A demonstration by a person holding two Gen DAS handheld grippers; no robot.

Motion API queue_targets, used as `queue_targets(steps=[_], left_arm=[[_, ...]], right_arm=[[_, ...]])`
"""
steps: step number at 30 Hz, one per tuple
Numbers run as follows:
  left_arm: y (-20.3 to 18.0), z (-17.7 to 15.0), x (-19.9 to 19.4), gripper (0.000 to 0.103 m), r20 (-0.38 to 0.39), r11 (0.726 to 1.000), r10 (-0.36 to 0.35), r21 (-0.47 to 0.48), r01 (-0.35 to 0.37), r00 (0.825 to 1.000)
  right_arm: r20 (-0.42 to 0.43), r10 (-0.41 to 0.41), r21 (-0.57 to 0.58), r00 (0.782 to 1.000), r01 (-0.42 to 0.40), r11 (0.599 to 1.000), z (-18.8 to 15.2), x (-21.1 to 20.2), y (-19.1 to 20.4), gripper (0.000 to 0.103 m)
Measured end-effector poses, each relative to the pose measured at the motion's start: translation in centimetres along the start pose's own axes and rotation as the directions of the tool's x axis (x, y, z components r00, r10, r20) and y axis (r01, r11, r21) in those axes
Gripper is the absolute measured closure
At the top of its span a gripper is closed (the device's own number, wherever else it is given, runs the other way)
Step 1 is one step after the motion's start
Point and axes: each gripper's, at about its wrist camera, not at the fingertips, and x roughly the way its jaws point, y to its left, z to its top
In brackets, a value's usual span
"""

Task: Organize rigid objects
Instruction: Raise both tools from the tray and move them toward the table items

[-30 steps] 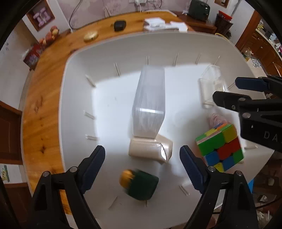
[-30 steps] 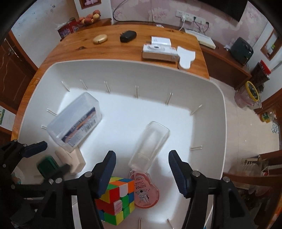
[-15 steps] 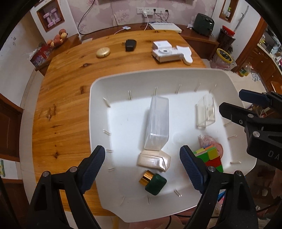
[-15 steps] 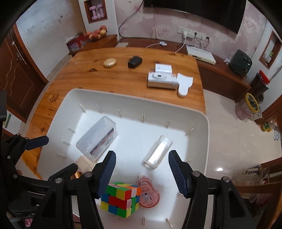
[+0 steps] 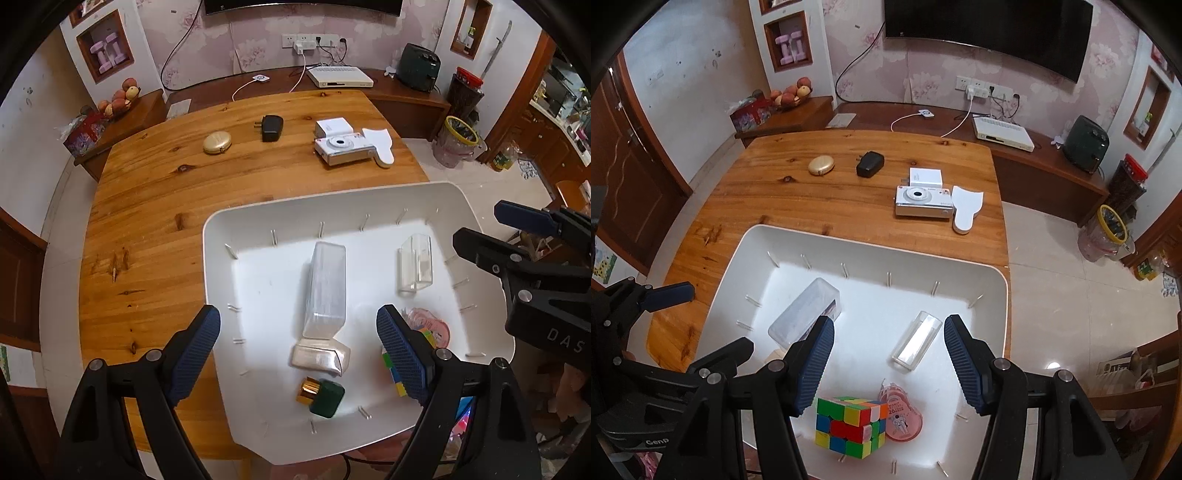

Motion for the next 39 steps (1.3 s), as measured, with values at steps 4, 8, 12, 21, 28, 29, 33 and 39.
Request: queue_targets(steps=[4,8,12,21,28,29,33,39], left_arm=[[0.6,0.7,-0.3,0.014,0.007,1.000,-0.012,-0.008,0.012,1.000],[1.2,1.7,-0.7,0.014,0.019,1.000,-0.013,-0.004,0.013,1.000],[2.0,3.0,-1.3,0.014,0.039,1.000,-0.015,0.003,0.014,0.999],[4.4,7.9,-2.5,0.015,0.118,0.999,0.028,0.014,-0.030,0.993],[5.5,13.7,-1.5,0.014,0.123,0.998,0.034,0.054,-0.040,0.992],[5.6,14.9,-1.1,0.014,0.125,0.997,0.034,0.061,-0.042,0.992],[6.0,18.2,0.7,0.014,0.112,0.996,0.039,0.078,-0.048,0.993],[6.6,23.0,6.4,0.014,0.043,0.996,0.041,0.077,-0.045,0.998]], right_arm=[[0.012,-0.007,0.010,1.000,0.007,1.000,0.5,-0.4,0.0,0.040],[0.019,-0.015,0.021,1.000,0.015,1.000,1.0,-0.5,0.0,0.040],[0.023,-0.022,0.034,1.000,0.021,0.999,1.6,-0.6,0.0,0.040],[0.034,-0.057,0.083,0.998,0.054,0.995,4.2,-0.9,-2.1,0.040],[0.010,-0.059,0.154,0.998,0.057,0.986,8.0,0.1,-5.5,0.040],[0.007,-0.061,0.162,0.998,0.059,0.985,8.5,0.2,-5.8,0.040],[-0.017,-0.074,0.194,0.997,0.076,0.978,11.2,1.7,-8.1,0.040],[-0.098,-0.037,0.267,0.995,0.062,0.962,15.5,6.7,-11.7,0.040]])
